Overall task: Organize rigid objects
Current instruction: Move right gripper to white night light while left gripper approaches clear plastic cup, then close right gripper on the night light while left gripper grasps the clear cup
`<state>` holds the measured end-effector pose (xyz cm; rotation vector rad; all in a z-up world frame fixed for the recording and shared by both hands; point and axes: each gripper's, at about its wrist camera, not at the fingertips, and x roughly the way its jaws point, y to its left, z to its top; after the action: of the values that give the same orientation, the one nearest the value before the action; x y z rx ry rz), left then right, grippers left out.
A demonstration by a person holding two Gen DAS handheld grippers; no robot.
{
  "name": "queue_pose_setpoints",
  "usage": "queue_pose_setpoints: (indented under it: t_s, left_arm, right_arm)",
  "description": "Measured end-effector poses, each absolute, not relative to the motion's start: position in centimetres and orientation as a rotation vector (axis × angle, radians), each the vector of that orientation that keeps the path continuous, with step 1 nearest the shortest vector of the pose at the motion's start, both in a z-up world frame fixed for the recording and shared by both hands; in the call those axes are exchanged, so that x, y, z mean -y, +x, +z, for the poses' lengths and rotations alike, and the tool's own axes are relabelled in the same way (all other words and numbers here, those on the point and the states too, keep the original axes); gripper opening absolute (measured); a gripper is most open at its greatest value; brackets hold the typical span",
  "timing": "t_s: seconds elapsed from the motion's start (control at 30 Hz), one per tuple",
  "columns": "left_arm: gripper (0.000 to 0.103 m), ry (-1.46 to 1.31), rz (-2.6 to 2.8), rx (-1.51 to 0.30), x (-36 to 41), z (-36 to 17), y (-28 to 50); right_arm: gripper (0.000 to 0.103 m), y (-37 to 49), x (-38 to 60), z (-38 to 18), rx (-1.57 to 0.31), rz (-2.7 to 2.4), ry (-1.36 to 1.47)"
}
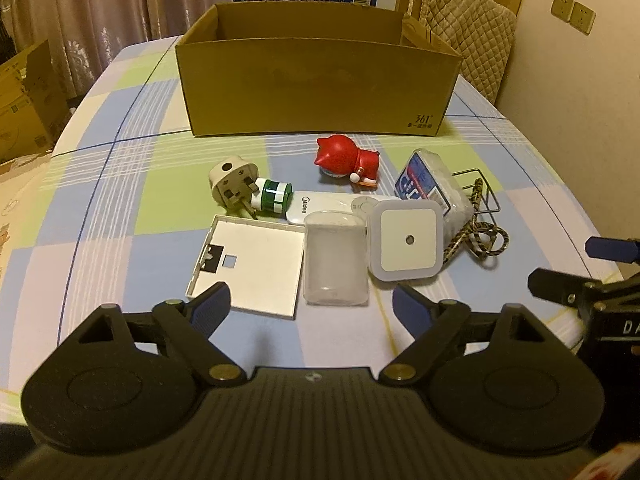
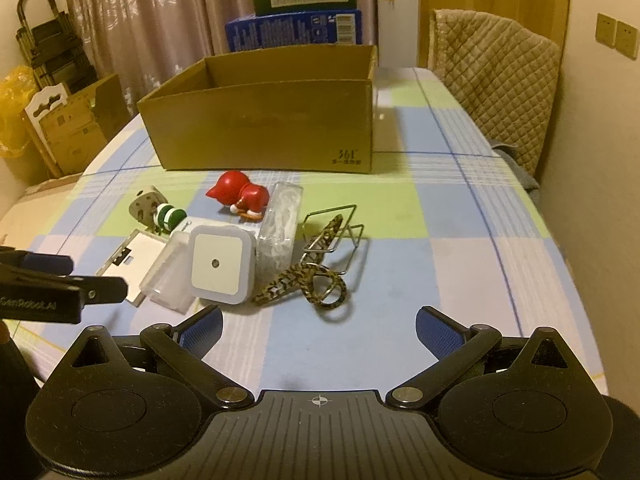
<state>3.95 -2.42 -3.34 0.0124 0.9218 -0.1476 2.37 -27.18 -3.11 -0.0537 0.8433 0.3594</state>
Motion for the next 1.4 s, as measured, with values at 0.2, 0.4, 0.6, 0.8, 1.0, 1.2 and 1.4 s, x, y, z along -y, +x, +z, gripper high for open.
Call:
queue_pose_setpoints:
  t_s: [0.2,0.4,0.6,0.8,1.0,1.2,1.4]
  left_arm:
    - [0.079,0.014,-0.157,-0.929,1.7,-3.6,6.0]
    - [0.079,0.044,-0.153,-0.916,0.6,-4.2,7.6]
    - [0.079,0.017,-0.128,-0.923,-1.4,-5.1,8.4]
    - [0.079,-0.025,-0.139,-0.912,-2.5,-5.3,9.1]
    - [0.079,-0.053,-0.133,-0.907,-3.2,-5.4,9.6]
    - [0.079,-0.061,-0.161,-0.908,-2.9,-5.4,9.6]
    - [0.078,-0.03,-0.25,-0.925,-1.0,-5.8,9.1]
  right_arm:
    - [0.087,3.0,25.5,-4.1,-0.86,0.398,-0.02]
    - [0.079,4.3,22.5,-5.1,-0.872,0.416,0.006]
    - [0.073,5.5,19.3,-6.4,-0.881,0.399,0.009]
    - [0.072,6.6,17.2,-7.6,-0.876,0.359,-0.026]
    - [0.063,7.6,16.2,-8.3,-0.874,0.325,-0.044]
    - [0.062,7.9,16.9,-8.3,-0.88,0.334,-0.067]
    - [0.062,7.8,19.3,-7.6,-0.861,0.414,-0.056]
